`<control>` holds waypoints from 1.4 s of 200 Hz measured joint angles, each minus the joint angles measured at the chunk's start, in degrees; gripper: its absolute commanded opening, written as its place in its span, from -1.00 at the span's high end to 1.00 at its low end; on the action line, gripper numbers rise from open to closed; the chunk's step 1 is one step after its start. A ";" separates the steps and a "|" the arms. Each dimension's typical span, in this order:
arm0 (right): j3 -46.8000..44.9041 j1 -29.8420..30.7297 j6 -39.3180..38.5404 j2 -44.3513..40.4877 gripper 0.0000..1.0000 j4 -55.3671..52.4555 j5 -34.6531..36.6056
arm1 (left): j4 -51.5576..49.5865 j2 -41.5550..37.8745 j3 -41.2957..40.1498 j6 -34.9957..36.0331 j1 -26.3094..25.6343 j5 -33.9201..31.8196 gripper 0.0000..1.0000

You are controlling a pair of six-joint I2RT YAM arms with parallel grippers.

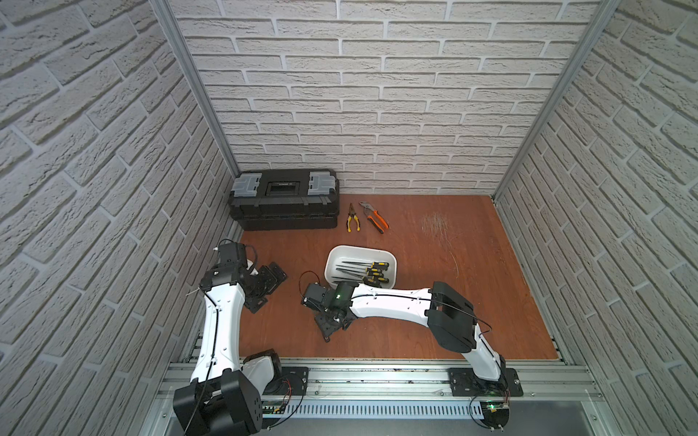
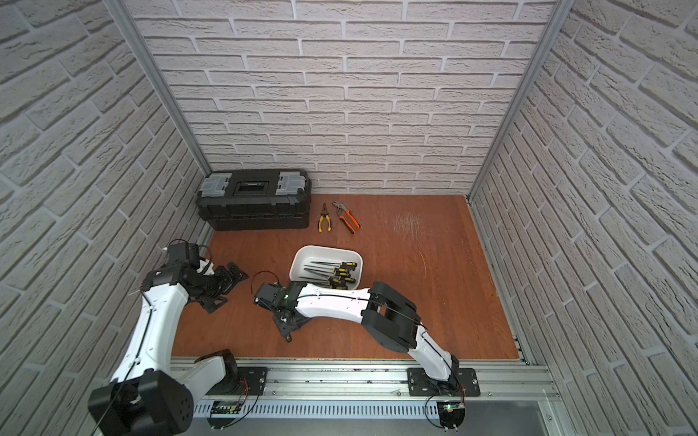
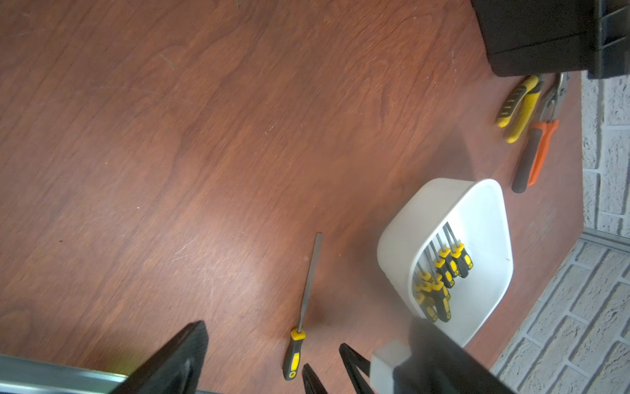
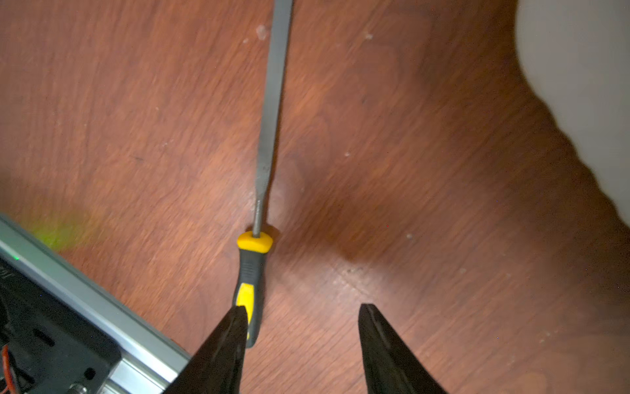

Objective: Put the file tool into the storage box
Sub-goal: Pick up the file tool from the center of the board.

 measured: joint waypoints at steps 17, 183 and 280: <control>1.18 0.42 -0.02 1.01 -0.17 -0.26 -0.37 | 0.00 -1.14 -0.33 0.00 0.00 0.44 -0.97; 5.75 1.14 -2.05 6.23 0.37 -4.42 0.42 | -0.94 -4.74 0.46 -0.11 -3.21 -1.38 -0.96; 2.19 -0.11 -12.17 1.66 0.76 -4.04 0.35 | -2.23 -1.38 11.15 -2.97 -12.35 -6.97 -0.97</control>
